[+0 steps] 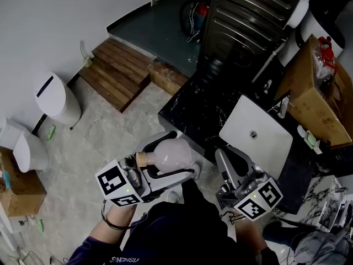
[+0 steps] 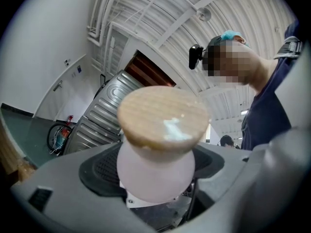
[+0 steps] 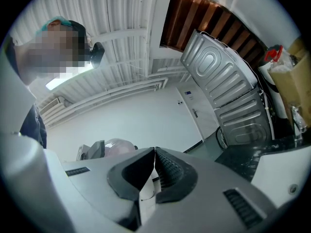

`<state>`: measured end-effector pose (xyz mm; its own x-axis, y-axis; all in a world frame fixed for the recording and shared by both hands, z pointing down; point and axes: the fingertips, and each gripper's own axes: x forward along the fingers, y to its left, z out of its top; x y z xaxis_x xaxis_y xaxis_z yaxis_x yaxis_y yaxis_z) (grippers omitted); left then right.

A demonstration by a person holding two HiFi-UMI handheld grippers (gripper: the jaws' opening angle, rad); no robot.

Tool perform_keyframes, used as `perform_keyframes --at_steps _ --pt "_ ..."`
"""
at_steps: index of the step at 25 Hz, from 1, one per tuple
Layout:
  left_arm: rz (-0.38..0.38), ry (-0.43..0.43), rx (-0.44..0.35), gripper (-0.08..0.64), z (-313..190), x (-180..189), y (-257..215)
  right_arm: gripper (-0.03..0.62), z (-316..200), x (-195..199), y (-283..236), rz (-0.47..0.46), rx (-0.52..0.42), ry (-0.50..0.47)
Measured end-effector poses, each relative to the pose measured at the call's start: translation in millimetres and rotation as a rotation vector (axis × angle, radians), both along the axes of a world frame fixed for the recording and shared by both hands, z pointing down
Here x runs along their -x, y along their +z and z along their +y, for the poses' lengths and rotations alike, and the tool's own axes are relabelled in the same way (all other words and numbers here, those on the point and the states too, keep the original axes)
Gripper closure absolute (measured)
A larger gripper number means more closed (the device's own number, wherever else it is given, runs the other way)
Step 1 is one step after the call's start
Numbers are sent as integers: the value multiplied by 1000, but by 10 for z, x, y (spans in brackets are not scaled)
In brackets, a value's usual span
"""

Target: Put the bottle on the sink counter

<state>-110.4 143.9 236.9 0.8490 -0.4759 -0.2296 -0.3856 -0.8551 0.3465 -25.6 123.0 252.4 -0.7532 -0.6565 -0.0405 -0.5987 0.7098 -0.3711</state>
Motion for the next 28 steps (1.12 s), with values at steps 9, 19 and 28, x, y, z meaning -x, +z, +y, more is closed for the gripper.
perform_keyframes --at_steps 9,19,28 --pt "-19 -4 16 161 -693 -293 70 566 -695 -243 77 -12 14 -9" --pt "-44 -5 65 161 -1458 -641 178 566 -1395 -603 167 -28 40 -8" --pt "-82 0 77 161 -2012 -997 277 566 -1865 -936 276 -42 68 -5"
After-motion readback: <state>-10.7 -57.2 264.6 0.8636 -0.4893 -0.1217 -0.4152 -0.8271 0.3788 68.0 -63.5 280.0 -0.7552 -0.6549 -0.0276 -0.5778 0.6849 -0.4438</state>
